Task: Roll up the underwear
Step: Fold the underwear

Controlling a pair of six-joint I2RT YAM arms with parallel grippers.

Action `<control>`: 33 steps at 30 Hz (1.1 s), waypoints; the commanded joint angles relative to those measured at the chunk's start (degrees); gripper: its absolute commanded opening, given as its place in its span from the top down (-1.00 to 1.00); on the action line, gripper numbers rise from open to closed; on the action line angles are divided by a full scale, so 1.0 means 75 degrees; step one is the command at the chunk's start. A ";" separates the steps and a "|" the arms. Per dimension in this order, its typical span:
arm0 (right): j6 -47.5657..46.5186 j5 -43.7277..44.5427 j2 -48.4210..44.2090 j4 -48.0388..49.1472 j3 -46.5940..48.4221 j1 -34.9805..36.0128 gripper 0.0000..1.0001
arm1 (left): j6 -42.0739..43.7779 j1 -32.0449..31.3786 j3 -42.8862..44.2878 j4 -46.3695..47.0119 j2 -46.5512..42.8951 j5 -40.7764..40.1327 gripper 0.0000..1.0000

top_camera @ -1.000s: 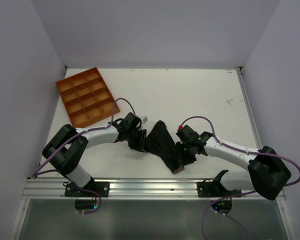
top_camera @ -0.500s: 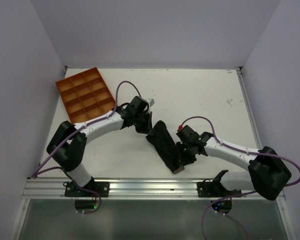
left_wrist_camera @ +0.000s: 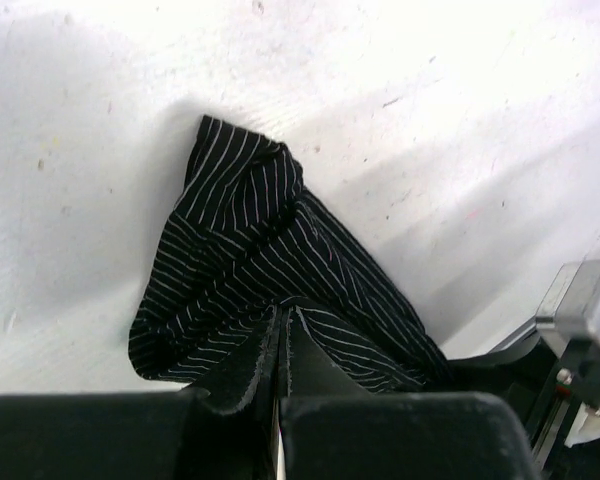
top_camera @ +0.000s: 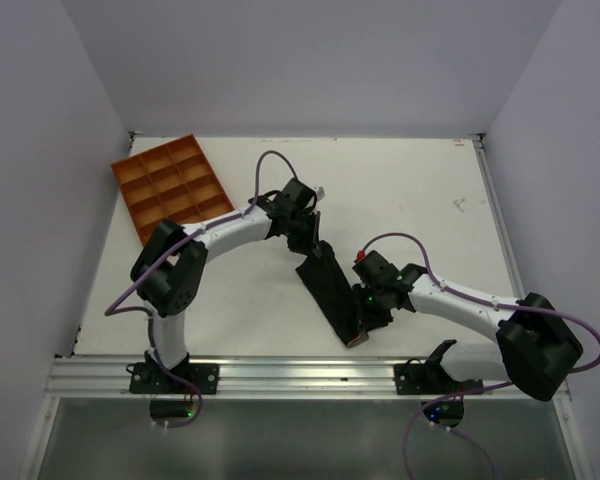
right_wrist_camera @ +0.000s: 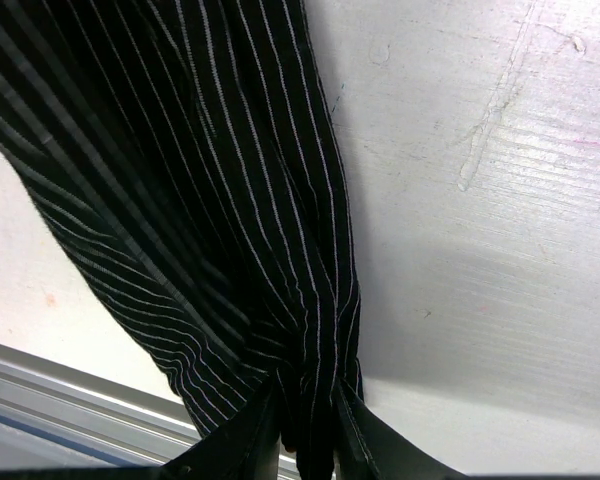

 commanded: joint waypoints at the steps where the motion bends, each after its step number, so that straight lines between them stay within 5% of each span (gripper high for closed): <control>1: -0.0082 0.0070 0.0059 -0.0269 -0.0217 0.0052 0.42 | 0.0192 0.0041 0.0702 0.0140 0.0241 0.0197 1.00; 13: -0.0036 0.0140 -0.0082 -0.0398 -0.0240 0.0052 0.35 | 0.0474 0.0099 0.1031 0.1044 0.1037 0.1029 1.00; 24: 0.0117 0.0292 -0.0363 -0.0492 -0.0392 0.0064 0.30 | 0.0989 0.0252 0.1418 -0.0221 0.1203 0.0048 0.45; 30: 0.0339 0.0210 -0.0714 -0.0480 -0.0545 0.0041 0.34 | 0.1423 0.0416 0.1325 -0.0960 0.0278 -0.1172 0.27; 33: 0.0456 0.0210 -0.0948 -0.0434 -0.0603 0.0041 0.32 | 0.1284 0.0381 0.0553 -0.0494 -0.0494 -0.0906 0.18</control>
